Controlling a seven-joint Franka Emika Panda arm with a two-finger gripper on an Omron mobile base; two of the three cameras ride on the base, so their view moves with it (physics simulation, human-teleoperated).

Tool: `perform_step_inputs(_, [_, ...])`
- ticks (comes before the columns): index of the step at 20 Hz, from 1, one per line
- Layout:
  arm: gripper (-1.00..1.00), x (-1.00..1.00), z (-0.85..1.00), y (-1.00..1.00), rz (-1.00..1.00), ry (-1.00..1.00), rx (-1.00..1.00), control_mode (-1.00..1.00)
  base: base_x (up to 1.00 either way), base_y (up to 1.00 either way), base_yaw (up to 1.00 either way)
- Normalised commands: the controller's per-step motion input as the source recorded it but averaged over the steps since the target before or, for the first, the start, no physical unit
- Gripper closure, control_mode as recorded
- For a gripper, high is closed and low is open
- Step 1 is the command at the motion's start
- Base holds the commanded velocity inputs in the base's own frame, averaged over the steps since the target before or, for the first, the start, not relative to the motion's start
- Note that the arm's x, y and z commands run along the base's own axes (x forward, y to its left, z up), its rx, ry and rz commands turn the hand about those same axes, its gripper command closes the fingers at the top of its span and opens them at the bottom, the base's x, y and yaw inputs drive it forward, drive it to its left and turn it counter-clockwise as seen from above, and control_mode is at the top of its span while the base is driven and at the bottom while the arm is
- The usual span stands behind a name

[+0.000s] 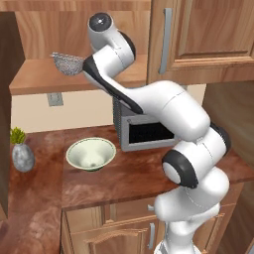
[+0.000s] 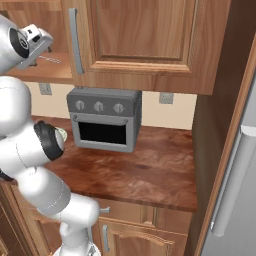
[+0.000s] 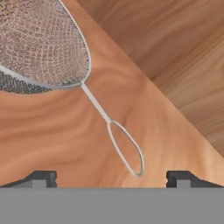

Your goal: Open the cabinet and setup a tea strainer by placing it in the bowl upright.

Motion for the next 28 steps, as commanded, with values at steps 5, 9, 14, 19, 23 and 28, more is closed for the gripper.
perform_step_inputs(5, [-1.00,0.14,-0.39,0.01,0.05,-0.09,0.00,-1.00,0.00,0.00,0.00])
perform_step_inputs(9, [-1.00,0.06,-0.25,0.00,0.04,-0.11,0.00,-1.00,0.00,0.00,0.00])
perform_step_inputs(14, [-1.00,0.15,0.00,0.00,0.01,-0.05,-0.07,-1.00,0.00,0.00,0.00])
perform_step_inputs(19, [-1.00,0.26,0.01,0.00,0.02,0.00,-0.06,-1.00,0.00,0.00,0.00])
perform_step_inputs(23, [-1.00,0.23,0.00,0.00,0.02,0.00,-0.07,-1.00,0.00,0.00,0.00])
perform_step_inputs(28, [-1.00,0.29,0.00,0.00,0.00,0.00,-0.03,-1.00,0.00,0.00,0.00])
